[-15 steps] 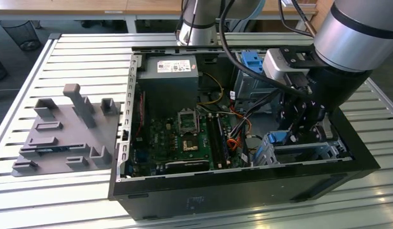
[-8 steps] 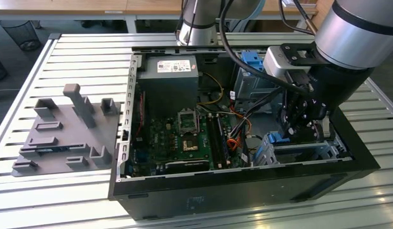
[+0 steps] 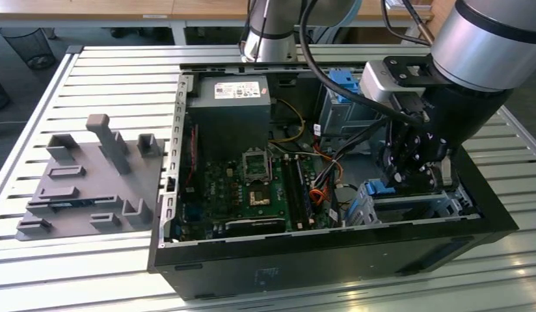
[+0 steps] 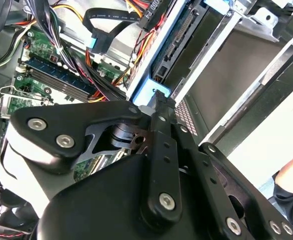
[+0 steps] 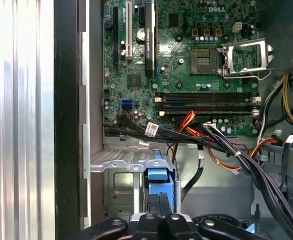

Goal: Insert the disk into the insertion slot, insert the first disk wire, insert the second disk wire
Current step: 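Insert the disk into the insertion slot, then insert the first disk wire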

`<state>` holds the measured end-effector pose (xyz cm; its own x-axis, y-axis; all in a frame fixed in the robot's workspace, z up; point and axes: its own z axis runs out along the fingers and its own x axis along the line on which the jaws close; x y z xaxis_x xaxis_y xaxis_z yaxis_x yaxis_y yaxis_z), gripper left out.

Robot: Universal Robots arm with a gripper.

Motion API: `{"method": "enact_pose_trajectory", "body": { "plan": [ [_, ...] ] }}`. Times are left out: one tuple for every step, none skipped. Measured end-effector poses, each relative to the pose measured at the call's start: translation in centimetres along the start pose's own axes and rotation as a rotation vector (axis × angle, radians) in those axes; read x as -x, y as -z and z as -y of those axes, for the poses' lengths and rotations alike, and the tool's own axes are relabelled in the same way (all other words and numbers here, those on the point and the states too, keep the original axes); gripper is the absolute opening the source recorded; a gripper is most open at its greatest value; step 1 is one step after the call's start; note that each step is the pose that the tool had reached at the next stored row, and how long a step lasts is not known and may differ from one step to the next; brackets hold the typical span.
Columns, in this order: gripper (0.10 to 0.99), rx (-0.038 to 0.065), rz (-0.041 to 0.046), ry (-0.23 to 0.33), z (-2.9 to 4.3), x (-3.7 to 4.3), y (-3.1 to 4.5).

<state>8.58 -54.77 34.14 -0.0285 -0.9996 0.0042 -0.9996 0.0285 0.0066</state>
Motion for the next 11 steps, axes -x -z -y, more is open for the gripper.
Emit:
{"method": "enact_pose_trajectory", "body": {
  "plan": [
    [0.106, 0.000, 0.0001, 0.000, 0.00, 0.00, 0.02],
    [0.106, 0.000, 0.0000, 0.000, 0.00, 0.00, 0.05],
    [0.106, 0.000, 0.0000, 0.000, 0.00, 0.00, 0.06],
    [0.106, 0.000, -0.0002, 0.000, 0.00, 0.01, 0.08],
    [0.106, 0.000, -0.0003, 0.000, 0.00, 0.01, 0.09],
    [0.106, 0.000, -0.0003, 0.000, 0.00, 0.01, 0.10],
    [0.106, 0.000, -0.0003, 0.000, 0.00, 0.01, 0.10],
    [0.106, 0.000, -0.0004, 0.000, 0.00, 0.02, 0.12],
    [0.106, 0.000, -0.0005, 0.000, 0.00, 0.01, 0.14],
    [0.106, 0.000, -0.0006, 0.000, 0.00, 0.01, 0.17],
    [0.106, 0.000, -0.0005, 0.000, 0.00, 0.01, 0.19]
  ]
}}
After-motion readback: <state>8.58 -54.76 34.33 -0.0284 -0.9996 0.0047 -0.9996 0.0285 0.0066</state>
